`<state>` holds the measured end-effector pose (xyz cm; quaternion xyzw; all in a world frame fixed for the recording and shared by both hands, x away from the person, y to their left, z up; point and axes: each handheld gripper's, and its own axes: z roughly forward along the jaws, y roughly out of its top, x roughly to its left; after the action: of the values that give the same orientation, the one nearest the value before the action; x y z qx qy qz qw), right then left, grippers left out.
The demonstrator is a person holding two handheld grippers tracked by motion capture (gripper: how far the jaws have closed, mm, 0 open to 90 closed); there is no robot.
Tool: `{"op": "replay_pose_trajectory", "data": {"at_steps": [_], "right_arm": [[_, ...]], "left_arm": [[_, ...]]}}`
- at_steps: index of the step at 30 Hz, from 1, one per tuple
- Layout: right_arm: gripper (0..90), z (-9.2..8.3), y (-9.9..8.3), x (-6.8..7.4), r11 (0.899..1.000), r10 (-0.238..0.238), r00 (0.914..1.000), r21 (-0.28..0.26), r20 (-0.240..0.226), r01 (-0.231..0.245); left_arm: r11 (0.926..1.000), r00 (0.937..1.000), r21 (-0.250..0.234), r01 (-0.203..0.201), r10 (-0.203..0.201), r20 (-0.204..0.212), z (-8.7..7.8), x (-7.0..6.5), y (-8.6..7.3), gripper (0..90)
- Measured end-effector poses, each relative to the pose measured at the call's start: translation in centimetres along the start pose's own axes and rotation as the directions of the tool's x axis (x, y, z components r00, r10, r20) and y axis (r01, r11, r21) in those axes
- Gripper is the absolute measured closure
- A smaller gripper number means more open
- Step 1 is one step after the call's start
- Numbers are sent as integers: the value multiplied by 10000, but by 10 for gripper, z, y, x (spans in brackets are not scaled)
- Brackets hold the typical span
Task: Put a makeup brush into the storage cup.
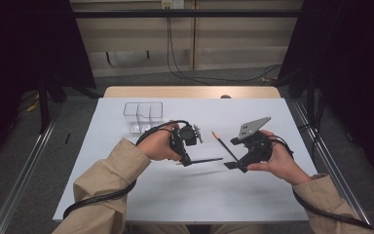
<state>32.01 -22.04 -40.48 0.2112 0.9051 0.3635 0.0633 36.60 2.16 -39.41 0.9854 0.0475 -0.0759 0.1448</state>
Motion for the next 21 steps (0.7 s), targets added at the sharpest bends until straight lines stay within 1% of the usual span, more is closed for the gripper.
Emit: {"op": "replay_pose_trajectory", "data": {"at_steps": [1,3,8,12,13,14,16,17,18,19,21], "right_arm": [[128,1,2,0,9999,-84,10000,78,-18,84],[164,3,4,0,9995,-229,9997,225,-122,232],[286,6,10,-1,9964,-516,9971,641,-553,551],[351,10,13,-1,9925,-711,9950,948,-701,776],[371,10,13,-1,9915,-764,9947,1001,-686,830],[395,11,13,-1,9913,-746,9947,1033,-709,817],[425,12,14,-2,9902,-760,9944,1116,-739,840],[430,12,15,-2,9901,-695,9953,1176,-681,772],[433,13,15,-2,9906,-682,9953,1138,-690,757],[444,13,16,-2,9910,-698,9947,1087,-761,779],[450,14,18,-2,9904,-759,9943,1095,-752,839]], "left_arm": [[10000,10000,38,-70,70,-32,0,0,1,841],[10000,10000,20,-39,39,4,0,0,2,841],[10000,10000,-38,-62,62,29,-1,-1,5,841],[9999,9999,-72,-113,113,18,-3,-1,7,840],[9999,9999,36,-143,142,44,-4,-1,8,840],[10000,10000,-64,-77,77,24,-3,-2,8,840],[9999,9999,-74,-123,123,6,-4,-2,8,840],[9999,10000,-132,-71,71,-17,-4,-2,8,840],[9999,9999,-54,-163,163,-15,-5,-1,8,840],[9998,9999,-84,-153,153,3,-5,-1,8,840],[9999,9999,-81,-124,124,-6,-5,-1,9,840]]}}
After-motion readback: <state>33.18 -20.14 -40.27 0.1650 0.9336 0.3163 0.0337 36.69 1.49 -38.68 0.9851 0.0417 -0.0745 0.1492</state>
